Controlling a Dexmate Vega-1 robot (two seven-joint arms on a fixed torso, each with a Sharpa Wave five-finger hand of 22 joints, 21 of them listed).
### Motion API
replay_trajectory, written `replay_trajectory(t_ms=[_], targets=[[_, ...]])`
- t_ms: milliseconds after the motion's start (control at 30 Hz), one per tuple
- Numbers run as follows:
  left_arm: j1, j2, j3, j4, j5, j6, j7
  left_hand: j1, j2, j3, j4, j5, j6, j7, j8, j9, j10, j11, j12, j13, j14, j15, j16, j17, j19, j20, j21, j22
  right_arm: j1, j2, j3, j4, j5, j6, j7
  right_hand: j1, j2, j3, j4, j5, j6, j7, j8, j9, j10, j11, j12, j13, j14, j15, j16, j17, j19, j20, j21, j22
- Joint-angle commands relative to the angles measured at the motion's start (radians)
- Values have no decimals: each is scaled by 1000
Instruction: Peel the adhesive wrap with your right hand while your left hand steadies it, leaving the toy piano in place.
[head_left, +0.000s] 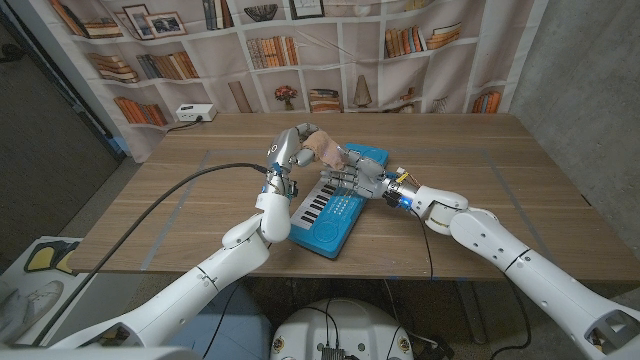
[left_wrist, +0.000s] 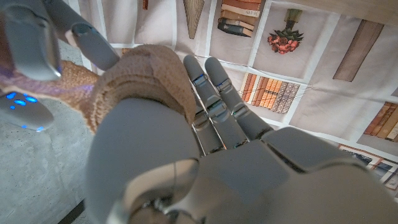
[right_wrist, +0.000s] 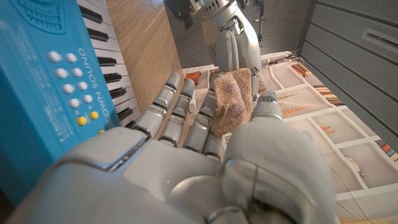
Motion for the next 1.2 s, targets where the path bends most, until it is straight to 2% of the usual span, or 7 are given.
replay_trajectory(t_ms=[33,167,300,500,700,900,1200], targets=[[0,2,1,-1,6,5,1,2,11,5,0,0,16,-11,9,2,9,-5,5,1,-3,-2,0,-1,-3,3,7,-1,15,-13,-11,-20,-17,-24,-32,13,-3,3,-9,-2,23,2,9,0,22,2,8,4,11,-166,9,7,7,-6,9,6],[0,2,1,-1,5,5,0,3,10,5,-1,0,20,-9,10,1,9,-5,4,1,-3,-3,0,0,-3,3,8,-1,20,-12,-16,-19,-23,-24,-31,28,-4,8,-13,-4,58,-10,19,-2,46,17,12,-2,27,-173,2,-4,20,-15,17,7],[0,0,3,1,4,5,-1,3,10,5,-1,0,18,-12,9,1,10,-5,4,1,-4,-3,-1,-1,-4,3,8,-1,21,-11,-16,-23,-15,-37,-45,33,-4,9,-14,-4,58,-15,18,-3,51,15,12,-3,31,-175,-1,-7,22,-19,18,7],[0,1,5,1,4,7,-4,2,10,5,-1,0,18,-12,8,0,9,-5,3,0,-2,-3,1,0,-4,4,10,-1,16,-9,-14,-25,-6,-45,-59,46,1,15,-13,-5,71,-54,18,-7,72,5,13,-11,48,-176,-8,-18,24,-22,22,7],[-2,4,5,-3,10,11,-6,2,10,5,-1,0,19,-11,8,-1,8,-5,3,0,-3,-2,1,0,-5,4,11,-1,19,-8,-16,-28,-9,-45,-67,64,6,24,-17,-5,65,-51,12,-11,86,-8,11,-16,59,-179,-13,-25,23,-26,24,7],[-1,6,7,-3,13,13,-8,3,10,6,-1,0,19,-10,7,-2,9,-6,4,3,-4,-2,1,0,-6,4,12,-1,25,-3,-21,-31,-13,-52,-79,85,13,33,-16,-7,113,-56,25,-15,122,-26,14,-23,74,-179,-11,-26,13,-36,25,9],[-2,7,9,-3,16,17,-8,3,9,6,-2,0,21,-10,7,-4,9,-4,2,2,-4,-3,1,0,-7,4,14,-1,36,5,-30,-31,-16,-61,-86,103,19,42,-16,-8,150,-57,35,-16,155,-31,20,-27,83,-182,-10,-26,3,-50,25,9]])
